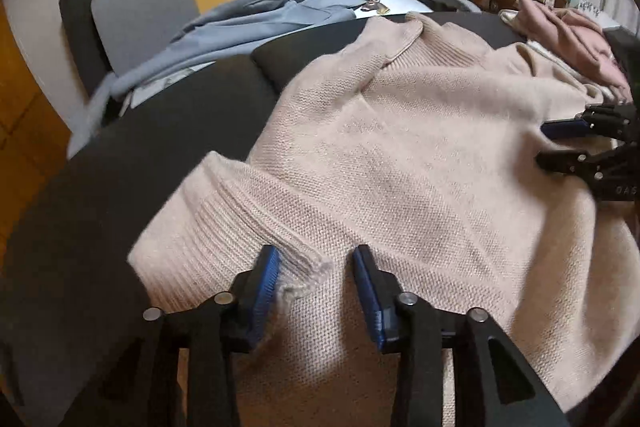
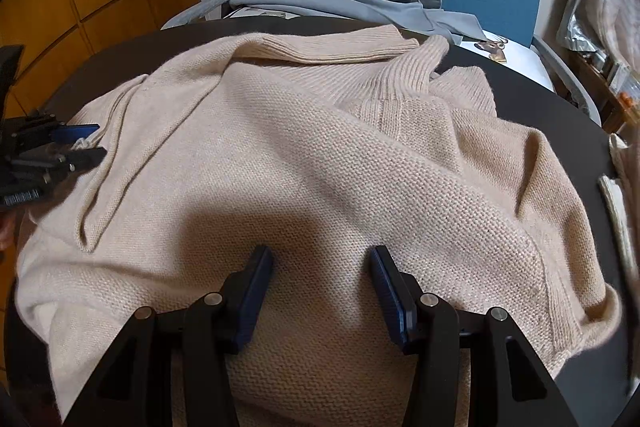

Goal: Fold clothes

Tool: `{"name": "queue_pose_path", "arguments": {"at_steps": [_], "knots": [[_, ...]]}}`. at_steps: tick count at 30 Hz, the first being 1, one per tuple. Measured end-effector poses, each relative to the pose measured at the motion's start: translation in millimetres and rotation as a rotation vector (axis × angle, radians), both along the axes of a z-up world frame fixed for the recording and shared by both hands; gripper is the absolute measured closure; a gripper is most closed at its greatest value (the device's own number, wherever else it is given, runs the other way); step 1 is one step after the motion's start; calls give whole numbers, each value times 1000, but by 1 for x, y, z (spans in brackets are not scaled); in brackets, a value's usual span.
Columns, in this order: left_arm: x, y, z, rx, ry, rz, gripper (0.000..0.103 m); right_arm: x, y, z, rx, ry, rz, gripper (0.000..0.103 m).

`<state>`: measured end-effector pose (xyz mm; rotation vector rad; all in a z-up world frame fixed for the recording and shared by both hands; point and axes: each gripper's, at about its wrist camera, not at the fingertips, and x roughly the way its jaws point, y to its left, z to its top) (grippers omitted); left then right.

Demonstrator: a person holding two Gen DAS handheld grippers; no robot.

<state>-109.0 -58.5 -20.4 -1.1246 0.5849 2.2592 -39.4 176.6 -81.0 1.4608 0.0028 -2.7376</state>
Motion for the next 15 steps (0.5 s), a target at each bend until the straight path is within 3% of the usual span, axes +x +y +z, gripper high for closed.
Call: {"name": "queue_pose_path", "arguments": {"at_steps": [2,9,15], "knots": [[-1,-7,7,4,22,27,96,0,0,0,1,0,0,51],[-24,-62,47,19,147,172,97,1,0,0,3,-6,1,51],[-81,-156,74,27,200,414,98,0,1,1,5,-17,0,51]]}}
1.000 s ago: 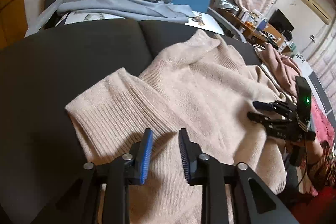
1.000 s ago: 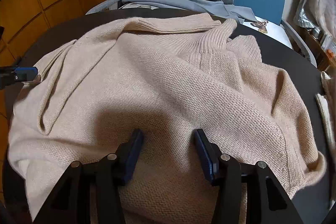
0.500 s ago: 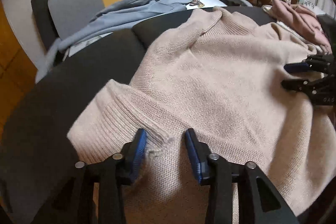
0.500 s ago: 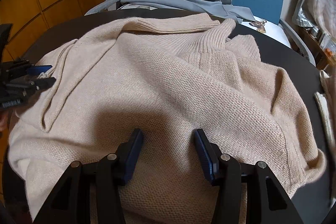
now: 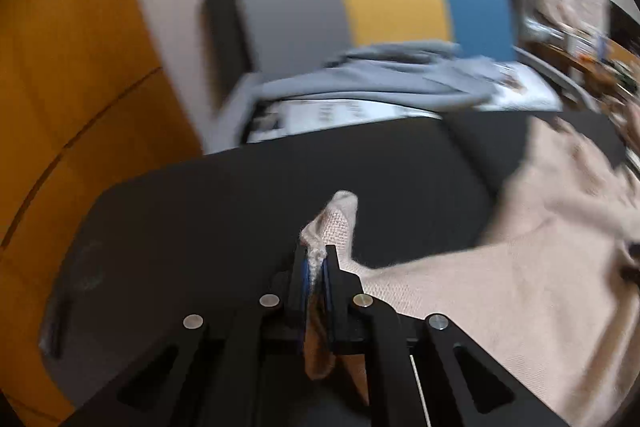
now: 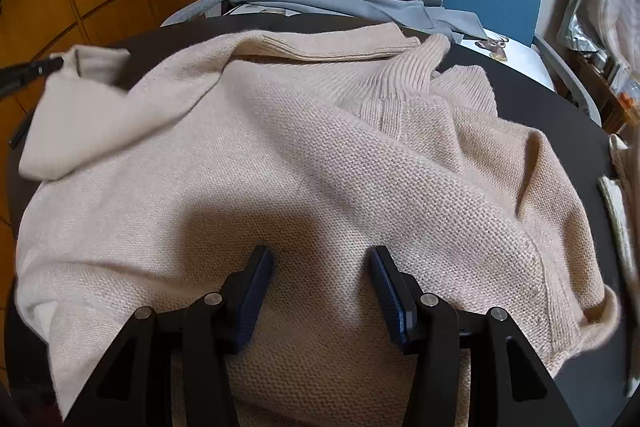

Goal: Fold clothes

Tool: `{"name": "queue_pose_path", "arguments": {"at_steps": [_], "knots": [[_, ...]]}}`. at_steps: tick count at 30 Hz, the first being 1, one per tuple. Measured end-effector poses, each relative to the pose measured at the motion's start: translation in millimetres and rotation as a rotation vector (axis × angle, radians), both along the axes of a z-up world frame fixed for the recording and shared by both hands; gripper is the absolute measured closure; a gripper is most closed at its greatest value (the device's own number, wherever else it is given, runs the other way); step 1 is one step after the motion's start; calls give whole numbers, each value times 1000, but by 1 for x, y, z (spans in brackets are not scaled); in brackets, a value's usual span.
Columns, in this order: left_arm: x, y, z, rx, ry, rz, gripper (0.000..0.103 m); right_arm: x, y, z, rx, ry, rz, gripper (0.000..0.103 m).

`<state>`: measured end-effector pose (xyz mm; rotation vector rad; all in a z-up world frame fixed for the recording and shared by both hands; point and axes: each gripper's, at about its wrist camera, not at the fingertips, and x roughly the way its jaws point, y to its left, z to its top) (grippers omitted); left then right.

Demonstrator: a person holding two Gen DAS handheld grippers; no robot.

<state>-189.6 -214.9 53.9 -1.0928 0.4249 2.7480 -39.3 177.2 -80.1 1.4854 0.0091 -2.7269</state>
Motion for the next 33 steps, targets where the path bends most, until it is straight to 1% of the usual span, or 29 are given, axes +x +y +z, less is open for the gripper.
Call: {"name": "queue_pose_path", "arguments": {"at_steps": [6,8,10,11,14,17,18,20,23,24,25,28,29,30,31,32,33], "knots": [[-51,-78,-3,-58,-8,172,98,-2,0,1,0,-16,-2,51],[-62,-97,-10,-69,-23,203,98,-3,0,1,0,-21,-4,51],[-70,-109,-20,-117,-24,242,99,-4,0,1,2,-27,-4,51],[-77,-117,-28,-123,-28,260,99,-4,-1,2,4,-31,-5,51],[-85,-137,-48,-103,-39,314,99,-7,-1,2,6,-40,-6,51],[-82,-148,-69,-15,-84,330,99,-9,-4,2,10,-41,-8,50],[-73,-147,-73,47,-97,324,99,-9,-4,2,10,-39,-8,50],[-56,-129,-71,137,-83,292,98,-8,-5,2,8,-36,-10,49],[-28,-80,-58,179,-3,179,98,-7,-5,8,-22,-30,0,49],[-20,-60,-56,188,3,124,98,-7,-5,11,-37,-27,6,54],[-12,-40,-55,196,7,70,98,-6,-3,21,-95,14,21,54],[1,27,-68,206,-35,-49,97,-17,0,50,-155,99,44,54],[4,48,-74,207,-51,-81,93,-25,3,57,-179,112,38,54],[4,68,-84,184,-68,-84,93,-38,9,61,-212,109,18,54],[3,82,-94,160,-91,-76,93,-51,16,64,-246,103,-3,54],[-1,93,-107,111,-119,-48,93,-67,20,63,-250,87,-25,54],[2,98,-112,81,-107,-33,93,-84,25,61,-247,68,-46,54]]}}
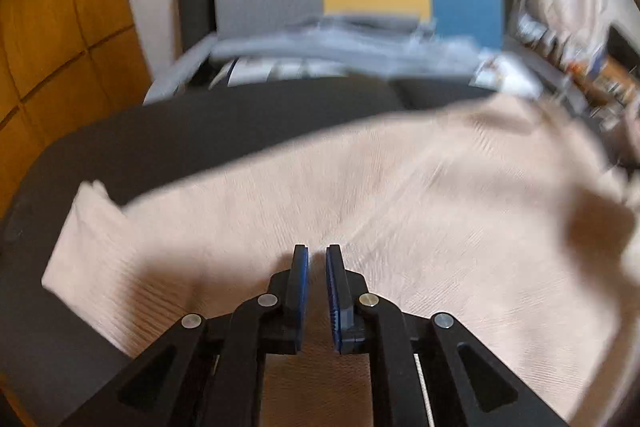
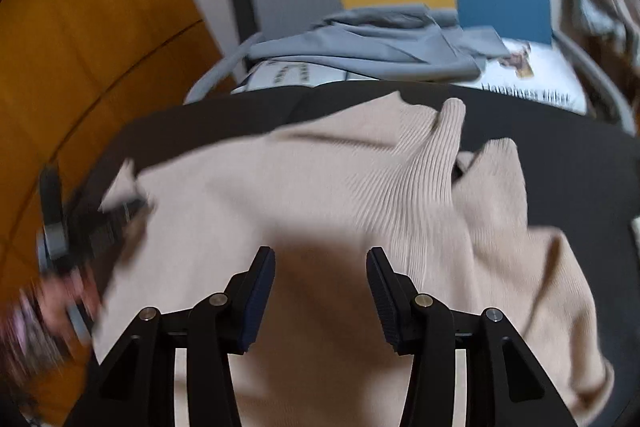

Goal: Fold clothes

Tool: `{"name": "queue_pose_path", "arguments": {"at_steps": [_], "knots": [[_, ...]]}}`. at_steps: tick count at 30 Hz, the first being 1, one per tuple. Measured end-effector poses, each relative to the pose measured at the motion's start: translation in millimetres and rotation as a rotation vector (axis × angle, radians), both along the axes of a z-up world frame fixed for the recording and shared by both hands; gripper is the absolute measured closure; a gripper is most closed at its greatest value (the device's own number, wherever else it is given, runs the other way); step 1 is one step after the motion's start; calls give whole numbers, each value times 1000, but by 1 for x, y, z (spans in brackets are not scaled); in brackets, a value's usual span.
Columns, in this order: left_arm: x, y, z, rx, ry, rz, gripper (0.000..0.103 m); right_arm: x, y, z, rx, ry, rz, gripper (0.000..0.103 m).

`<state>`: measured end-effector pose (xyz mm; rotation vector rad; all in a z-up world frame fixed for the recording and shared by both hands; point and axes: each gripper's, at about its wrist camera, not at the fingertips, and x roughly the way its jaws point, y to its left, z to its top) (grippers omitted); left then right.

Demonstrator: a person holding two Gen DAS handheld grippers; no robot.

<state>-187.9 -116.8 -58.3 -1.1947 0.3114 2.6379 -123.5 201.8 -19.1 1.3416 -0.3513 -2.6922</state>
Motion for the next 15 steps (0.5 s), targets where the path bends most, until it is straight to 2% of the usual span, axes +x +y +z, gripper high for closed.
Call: {"name": "queue_pose_path", "arguments": {"at_steps": [1,2,4,6,8,10,11,15], "knots": [[2,4,-5,-30,12,14,92,-19,4,-4,23,-12,-14,55],[4,5,-4,-52,25,35,81,-39,9,-8,50,-22,-28,56],[2,-4,-3,-18,16,57,78,-66,19,-11,25,-19,-49,56],[5,-14,-4,41,0,69,75,-98,33,-19,-14,-49,-117,55],[10,-15,-4,47,4,72,75,-126,43,-32,-80,-95,-164,55],[11,-13,-4,34,13,73,75,-142,41,-42,-128,-134,-151,72],[9,-11,-5,19,21,74,75,-151,38,-47,-146,-156,-132,94],[-11,-7,-3,-59,46,87,75,-190,13,-31,-121,-137,-71,95]]}}
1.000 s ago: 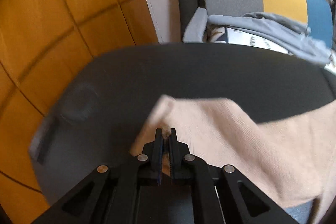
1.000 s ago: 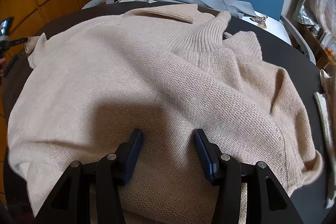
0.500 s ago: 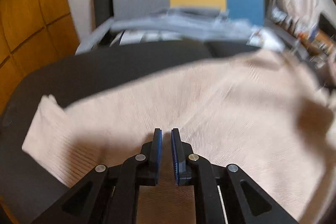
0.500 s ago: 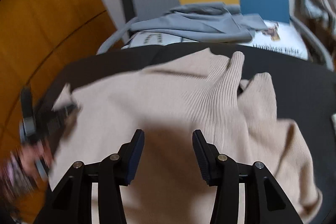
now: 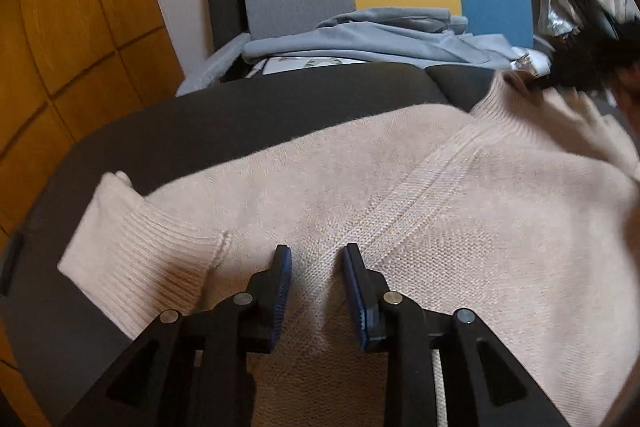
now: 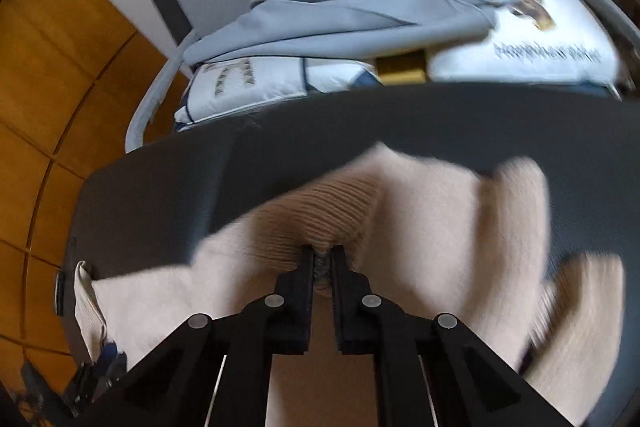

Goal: Fold clothes

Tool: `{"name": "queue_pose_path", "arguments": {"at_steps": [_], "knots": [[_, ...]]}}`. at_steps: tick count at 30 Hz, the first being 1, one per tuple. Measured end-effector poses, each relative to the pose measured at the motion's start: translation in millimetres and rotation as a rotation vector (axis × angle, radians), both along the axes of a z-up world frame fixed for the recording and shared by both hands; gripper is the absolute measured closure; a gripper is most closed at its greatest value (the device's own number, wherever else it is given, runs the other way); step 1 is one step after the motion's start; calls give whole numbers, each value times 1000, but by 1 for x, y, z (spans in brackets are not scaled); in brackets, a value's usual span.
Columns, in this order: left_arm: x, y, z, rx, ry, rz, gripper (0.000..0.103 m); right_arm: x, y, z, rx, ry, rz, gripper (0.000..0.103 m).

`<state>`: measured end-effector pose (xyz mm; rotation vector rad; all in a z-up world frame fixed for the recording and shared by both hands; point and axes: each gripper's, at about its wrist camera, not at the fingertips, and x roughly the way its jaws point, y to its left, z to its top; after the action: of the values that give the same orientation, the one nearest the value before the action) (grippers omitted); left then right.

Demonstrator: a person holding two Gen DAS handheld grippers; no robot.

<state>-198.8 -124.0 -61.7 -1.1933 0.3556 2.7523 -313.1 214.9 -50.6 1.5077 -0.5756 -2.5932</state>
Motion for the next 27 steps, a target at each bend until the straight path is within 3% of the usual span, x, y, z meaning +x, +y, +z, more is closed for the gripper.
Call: {"name": "queue_pose_path", "arguments": {"at_steps": [5,9,11,12,15,18,21,23,27], "knots": [[-24,-26,-3,42,-22,71,71,-65,-36,33,47,84,57,96],[-42,-46,-6,55,-22,165,70,-107,-70,36,61,119,102,96],[-48,-55,-8,57,-21,204,70,-118,-81,30,32,124,124,92],[-47,-57,-9,62,-21,209,70,-121,-85,27,10,122,140,84],[-43,-58,-9,58,-15,215,70,-100,-81,38,35,166,145,59],[-41,-54,-10,25,-6,216,70,-50,-44,54,95,227,112,57],[-37,-54,-7,22,-10,216,70,1,4,58,178,218,50,57],[-36,-54,-4,23,-22,212,70,40,41,52,256,167,-7,57],[-30,-49,2,-4,-46,208,71,101,102,29,222,59,-90,57]]}}
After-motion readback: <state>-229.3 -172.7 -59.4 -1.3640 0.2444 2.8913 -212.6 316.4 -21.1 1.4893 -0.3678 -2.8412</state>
